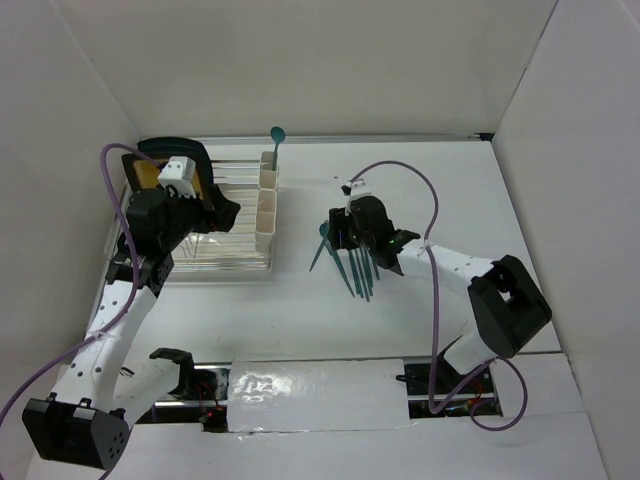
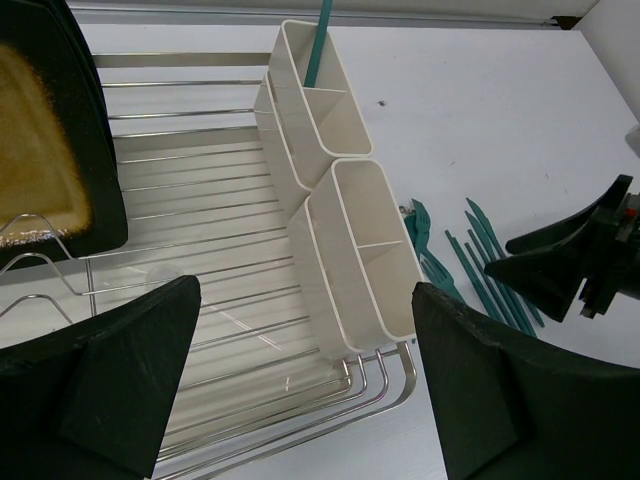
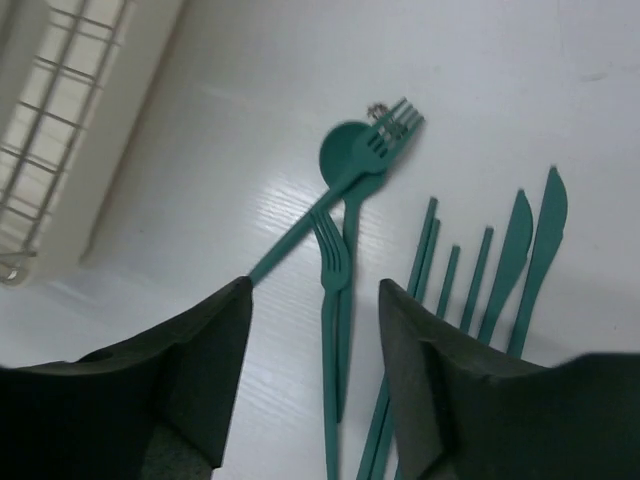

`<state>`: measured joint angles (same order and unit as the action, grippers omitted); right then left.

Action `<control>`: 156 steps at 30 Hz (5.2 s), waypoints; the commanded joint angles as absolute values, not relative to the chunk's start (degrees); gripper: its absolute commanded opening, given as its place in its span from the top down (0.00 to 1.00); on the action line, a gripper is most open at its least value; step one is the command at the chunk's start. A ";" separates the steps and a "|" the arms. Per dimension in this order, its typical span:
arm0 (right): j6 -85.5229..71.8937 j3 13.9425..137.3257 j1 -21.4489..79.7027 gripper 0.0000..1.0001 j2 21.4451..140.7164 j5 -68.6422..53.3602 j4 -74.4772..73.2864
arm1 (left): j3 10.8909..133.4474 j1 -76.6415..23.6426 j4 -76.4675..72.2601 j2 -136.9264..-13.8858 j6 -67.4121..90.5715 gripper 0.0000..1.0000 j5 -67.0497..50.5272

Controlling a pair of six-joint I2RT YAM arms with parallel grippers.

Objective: Sort the eating utensils into containers

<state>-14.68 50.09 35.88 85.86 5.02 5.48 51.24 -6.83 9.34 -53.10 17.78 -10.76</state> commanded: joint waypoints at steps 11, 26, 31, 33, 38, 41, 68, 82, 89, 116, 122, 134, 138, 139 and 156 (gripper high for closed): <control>-36.99 56.60 41.04 0.56 95.44 10.20 -0.79 | 51.15 -6.59 7.12 -53.17 17.23 0.00 -10.46; -42.71 67.50 42.80 0.54 109.33 23.20 -10.28 | 50.98 -6.59 6.86 -52.91 17.58 0.00 -10.54; -42.36 69.16 42.80 0.55 113.55 23.20 -9.58 | 50.98 -6.50 6.86 -52.74 17.67 0.00 -10.90; -42.10 70.66 42.80 0.62 115.56 24.07 -10.10 | 50.89 -6.59 6.77 -52.73 17.49 0.00 -10.81; -41.14 72.42 42.80 1.00 117.42 28.73 -13.10 | 51.06 -6.59 6.94 -53.26 17.40 0.00 -11.07; -39.11 71.29 42.63 1.00 114.27 29.53 -13.79 | 51.15 -6.50 6.94 -53.61 17.58 0.00 -11.34; -12.04 66.57 34.63 1.00 92.86 -8.42 56.60 | 50.98 -6.59 6.68 -55.11 16.00 0.00 -10.55; -21.26 83.23 31.38 1.00 117.67 -18.63 69.16 | 51.15 -6.50 6.85 -56.07 14.94 0.00 -7.74; -23.90 88.07 31.20 1.00 125.06 -21.79 70.84 | 50.89 -6.50 6.51 -55.02 14.59 0.00 -7.39; -18.29 89.21 35.60 0.99 126.83 -21.27 68.55 | 50.80 -6.50 6.42 -54.67 15.21 0.00 -8.79; -14.60 88.15 35.68 0.98 126.91 -21.79 67.51 | 50.80 -6.59 6.33 -54.75 15.20 0.00 -8.79; -12.83 86.66 35.68 0.81 127.09 -22.93 65.22 | 50.80 -6.59 6.50 -55.20 15.03 0.00 -9.23; -12.66 85.44 35.68 0.56 124.64 -24.35 63.90 | 50.71 -6.59 6.33 -55.02 15.12 0.00 -9.49; -12.74 84.91 35.42 0.48 123.85 -25.22 63.90 | 50.71 -6.59 6.50 -55.02 15.12 0.00 -9.84; -7.65 56.18 38.49 0.16 82.11 -6.44 28.06 | 50.71 -6.50 6.24 -52.03 16.35 0.00 -11.69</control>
